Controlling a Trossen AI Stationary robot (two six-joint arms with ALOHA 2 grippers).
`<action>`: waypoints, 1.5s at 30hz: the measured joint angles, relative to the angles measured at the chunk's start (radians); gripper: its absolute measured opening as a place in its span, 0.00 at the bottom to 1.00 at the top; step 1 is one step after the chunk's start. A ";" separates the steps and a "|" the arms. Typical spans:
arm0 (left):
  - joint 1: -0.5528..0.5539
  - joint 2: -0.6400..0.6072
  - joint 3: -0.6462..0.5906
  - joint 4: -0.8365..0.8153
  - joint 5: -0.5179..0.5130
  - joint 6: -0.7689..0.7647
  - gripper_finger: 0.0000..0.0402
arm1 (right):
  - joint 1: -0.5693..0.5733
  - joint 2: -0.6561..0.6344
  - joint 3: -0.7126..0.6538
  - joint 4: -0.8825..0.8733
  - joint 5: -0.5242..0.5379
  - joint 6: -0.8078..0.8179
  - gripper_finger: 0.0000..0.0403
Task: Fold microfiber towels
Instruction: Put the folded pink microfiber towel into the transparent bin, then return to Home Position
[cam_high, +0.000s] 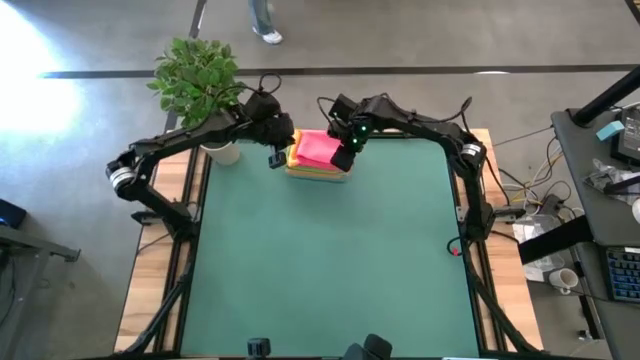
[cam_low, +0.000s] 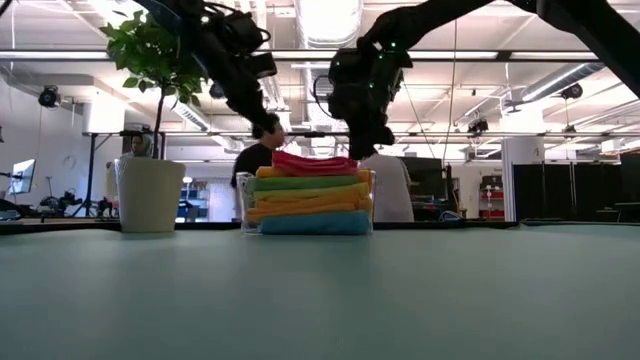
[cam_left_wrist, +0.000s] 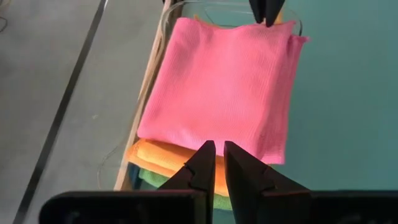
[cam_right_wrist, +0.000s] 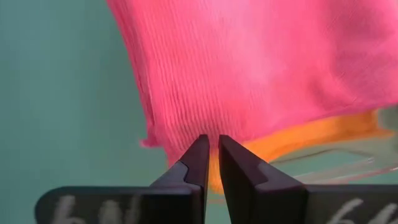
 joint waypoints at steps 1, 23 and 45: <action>0.001 -0.005 0.000 0.000 -0.003 0.000 0.05 | -0.002 -0.001 0.011 0.007 0.001 0.001 0.07; 0.002 -0.006 -0.004 -0.004 -0.080 -0.019 0.05 | 0.048 0.093 0.026 0.245 -0.081 0.043 0.07; -0.095 -0.129 -0.016 -0.008 -0.073 -0.072 0.05 | 0.040 -0.134 0.056 0.267 0.078 -0.032 0.07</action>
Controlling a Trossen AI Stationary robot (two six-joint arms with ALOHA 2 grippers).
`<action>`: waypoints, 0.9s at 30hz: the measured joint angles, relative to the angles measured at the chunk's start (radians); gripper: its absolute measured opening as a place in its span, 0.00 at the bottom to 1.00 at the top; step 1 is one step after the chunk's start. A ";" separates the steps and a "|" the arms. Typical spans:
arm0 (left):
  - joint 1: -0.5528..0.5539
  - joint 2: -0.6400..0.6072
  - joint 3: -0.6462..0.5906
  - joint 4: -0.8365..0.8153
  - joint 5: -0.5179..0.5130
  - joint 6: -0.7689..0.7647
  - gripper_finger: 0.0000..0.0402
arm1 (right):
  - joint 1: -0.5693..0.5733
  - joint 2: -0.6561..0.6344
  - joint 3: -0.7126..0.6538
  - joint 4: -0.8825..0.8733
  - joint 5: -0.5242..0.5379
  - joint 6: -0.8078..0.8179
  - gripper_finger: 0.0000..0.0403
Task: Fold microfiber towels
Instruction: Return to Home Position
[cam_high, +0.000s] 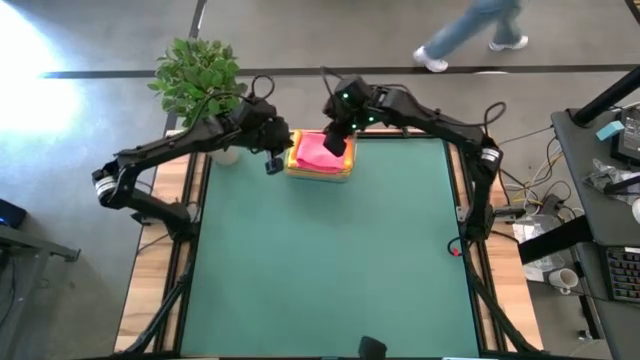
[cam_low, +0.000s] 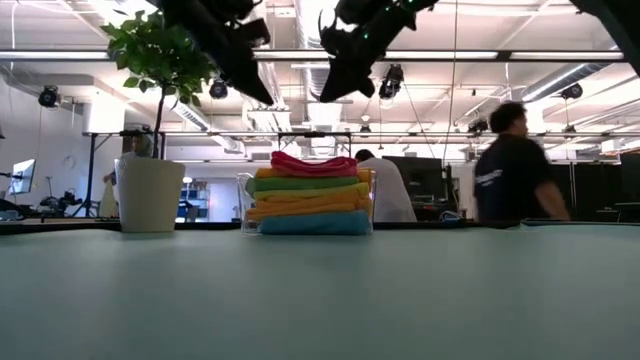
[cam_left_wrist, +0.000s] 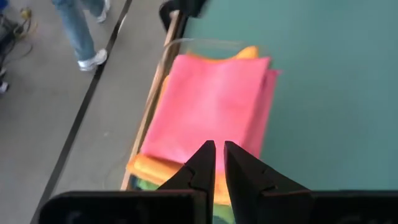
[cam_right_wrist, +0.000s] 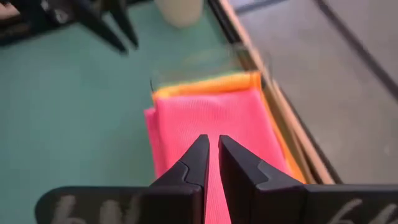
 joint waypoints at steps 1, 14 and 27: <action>-0.013 -0.009 -0.004 -0.002 0.000 0.000 0.05 | 0.000 -0.010 0.000 0.006 0.000 0.000 0.07; -0.145 -0.270 -0.188 0.005 0.003 -0.152 0.05 | 0.055 -0.039 0.000 0.011 0.001 0.157 0.07; -0.275 -0.765 -0.692 0.258 0.005 -0.496 0.05 | 0.264 -0.039 0.000 0.023 0.001 0.240 0.07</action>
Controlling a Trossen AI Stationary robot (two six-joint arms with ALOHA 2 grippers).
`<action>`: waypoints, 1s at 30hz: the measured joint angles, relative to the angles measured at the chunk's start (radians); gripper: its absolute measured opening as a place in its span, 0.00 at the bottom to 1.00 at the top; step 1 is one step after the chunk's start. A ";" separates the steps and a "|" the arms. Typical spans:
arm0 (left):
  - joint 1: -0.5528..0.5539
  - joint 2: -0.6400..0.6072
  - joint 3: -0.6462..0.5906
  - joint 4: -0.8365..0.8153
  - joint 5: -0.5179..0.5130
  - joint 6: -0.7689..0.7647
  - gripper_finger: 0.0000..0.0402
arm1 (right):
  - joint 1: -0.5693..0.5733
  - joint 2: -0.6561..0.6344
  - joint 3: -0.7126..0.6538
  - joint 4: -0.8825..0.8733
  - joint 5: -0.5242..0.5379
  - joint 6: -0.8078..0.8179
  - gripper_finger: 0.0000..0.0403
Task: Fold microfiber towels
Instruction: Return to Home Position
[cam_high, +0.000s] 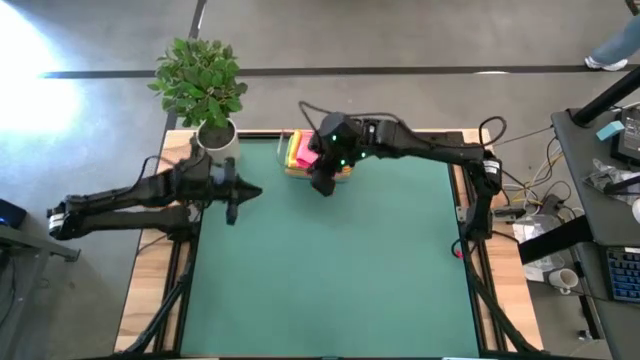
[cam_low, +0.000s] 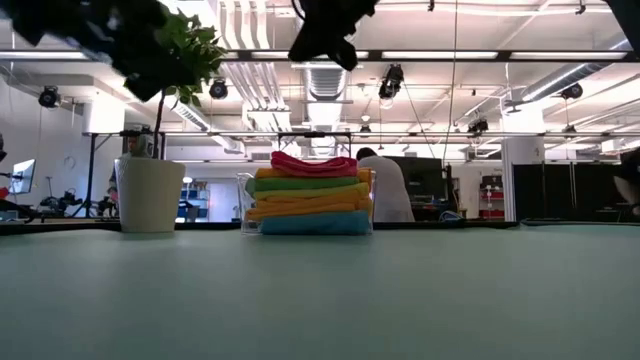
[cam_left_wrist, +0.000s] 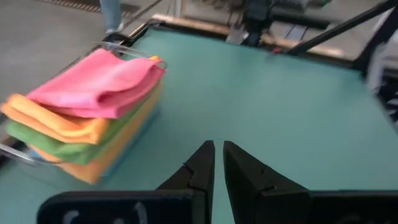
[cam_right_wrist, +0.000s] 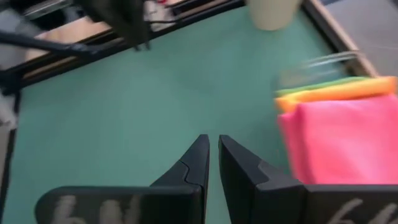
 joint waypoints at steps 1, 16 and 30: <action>-0.011 -0.040 -0.034 0.016 0.000 -0.021 0.05 | 0.016 0.000 0.000 0.002 0.002 -0.001 0.07; -0.033 -0.590 -0.231 -0.056 -0.039 -0.212 0.05 | 0.107 -0.037 0.000 -0.024 0.141 0.029 0.07; -0.033 -0.529 -0.253 -0.079 -0.201 -0.188 0.05 | 0.076 -0.334 -0.004 -0.238 0.255 -0.164 0.07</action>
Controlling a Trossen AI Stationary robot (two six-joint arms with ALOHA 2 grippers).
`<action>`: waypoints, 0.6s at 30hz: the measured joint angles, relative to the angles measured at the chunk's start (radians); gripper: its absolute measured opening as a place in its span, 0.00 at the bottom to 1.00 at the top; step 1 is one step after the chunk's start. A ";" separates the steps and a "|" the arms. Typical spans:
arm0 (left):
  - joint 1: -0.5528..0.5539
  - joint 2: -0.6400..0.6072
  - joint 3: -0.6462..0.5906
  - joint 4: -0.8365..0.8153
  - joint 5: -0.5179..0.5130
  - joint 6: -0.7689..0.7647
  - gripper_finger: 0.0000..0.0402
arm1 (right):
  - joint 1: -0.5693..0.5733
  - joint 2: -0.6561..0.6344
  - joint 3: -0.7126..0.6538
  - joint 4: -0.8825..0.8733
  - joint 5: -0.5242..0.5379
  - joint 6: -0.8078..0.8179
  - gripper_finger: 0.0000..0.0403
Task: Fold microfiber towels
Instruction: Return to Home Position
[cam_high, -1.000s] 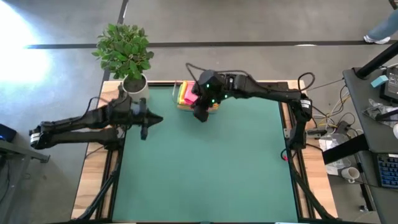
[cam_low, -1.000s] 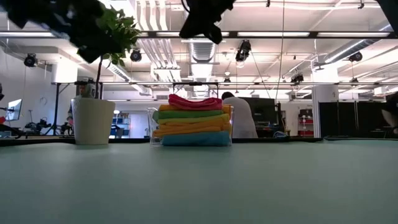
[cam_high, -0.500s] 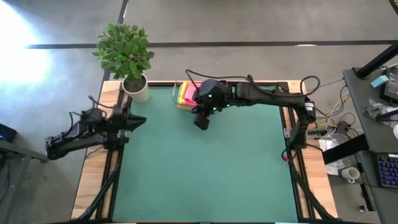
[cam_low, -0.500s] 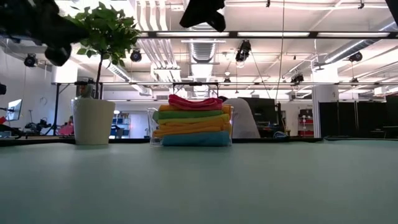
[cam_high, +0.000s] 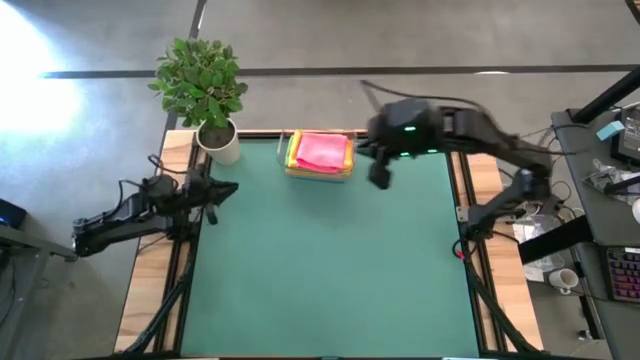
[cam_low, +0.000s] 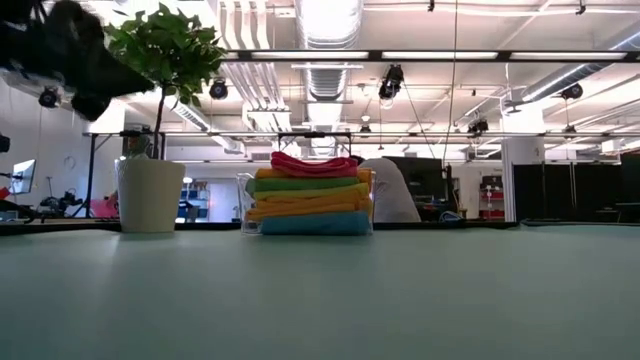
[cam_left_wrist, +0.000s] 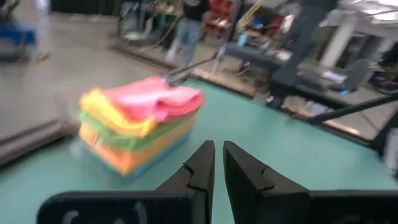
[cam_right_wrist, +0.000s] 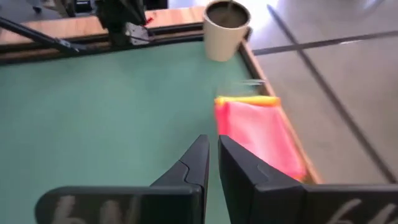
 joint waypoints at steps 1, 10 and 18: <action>0.002 -0.001 -0.020 0.003 -0.009 -0.016 0.05 | 0.000 -0.031 -0.005 -0.026 0.014 -0.015 0.07; 0.000 -0.038 -0.242 0.311 -0.007 -0.161 0.05 | 0.001 -0.350 -0.234 -0.025 0.031 -0.024 0.07; 0.001 -0.002 -0.300 0.441 0.004 -0.205 0.05 | 0.001 -0.649 -0.720 0.264 0.031 0.080 0.07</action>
